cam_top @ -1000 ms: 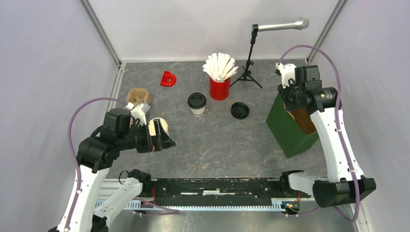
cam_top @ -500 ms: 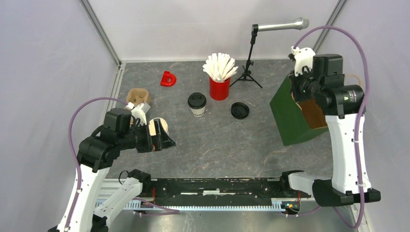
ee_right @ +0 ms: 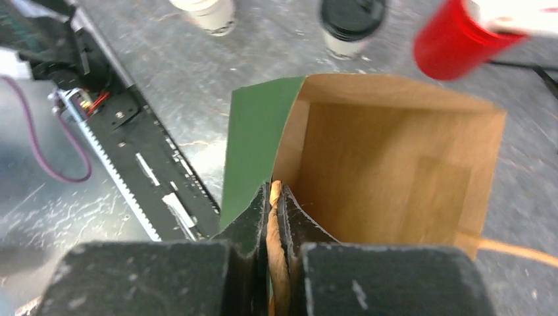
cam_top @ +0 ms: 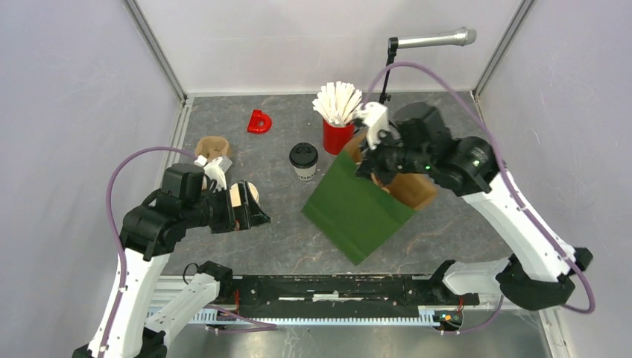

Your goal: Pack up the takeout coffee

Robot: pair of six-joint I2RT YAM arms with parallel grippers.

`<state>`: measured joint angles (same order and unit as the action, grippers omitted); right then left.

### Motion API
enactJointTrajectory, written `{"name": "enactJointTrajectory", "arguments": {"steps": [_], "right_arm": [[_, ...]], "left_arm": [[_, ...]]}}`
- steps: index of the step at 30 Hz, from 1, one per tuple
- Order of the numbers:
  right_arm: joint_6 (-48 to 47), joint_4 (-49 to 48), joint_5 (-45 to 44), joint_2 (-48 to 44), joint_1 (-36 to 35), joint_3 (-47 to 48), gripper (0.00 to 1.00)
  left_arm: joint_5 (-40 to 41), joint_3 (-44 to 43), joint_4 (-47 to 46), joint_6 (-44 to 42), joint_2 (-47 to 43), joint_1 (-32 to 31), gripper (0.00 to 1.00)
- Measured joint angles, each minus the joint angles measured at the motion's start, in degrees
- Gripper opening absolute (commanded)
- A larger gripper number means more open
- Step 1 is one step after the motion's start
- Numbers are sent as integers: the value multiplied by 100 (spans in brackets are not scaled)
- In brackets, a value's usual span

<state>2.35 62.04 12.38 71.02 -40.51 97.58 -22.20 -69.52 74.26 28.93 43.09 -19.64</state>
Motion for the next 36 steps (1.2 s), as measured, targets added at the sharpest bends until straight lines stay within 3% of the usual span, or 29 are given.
{"name": "enactJointTrajectory", "arguments": {"steps": [4,10,19,24,27,29,32,36], "right_arm": [[33,-46,-345,542,-1174,348,8],[-726,-20,-890,1499,-2490,835,9],[-1982,-474,-1161,1167,-2549,-92,8],[-2371,-614,-1266,1023,-2577,-566,14],[-2566,-752,-1270,1023,-2577,-839,25],[-2704,-772,-1250,1023,-2577,-975,39],[-2863,-798,-1215,1023,-2577,-1040,47],[-2852,-831,-1165,1014,-2577,-922,71]], "left_arm": [[186,-125,66,4,144,-7,100],[599,-442,208,83,483,-9,100],[1910,-938,142,345,1390,59,100],[2684,-1180,-251,428,1917,273,100],[3018,-1246,-505,584,2234,518,100],[3176,-1263,-612,654,2422,673,100],[3366,-1268,-741,730,2660,970,100],[3373,-1268,-1001,791,2828,1392,100]]}}
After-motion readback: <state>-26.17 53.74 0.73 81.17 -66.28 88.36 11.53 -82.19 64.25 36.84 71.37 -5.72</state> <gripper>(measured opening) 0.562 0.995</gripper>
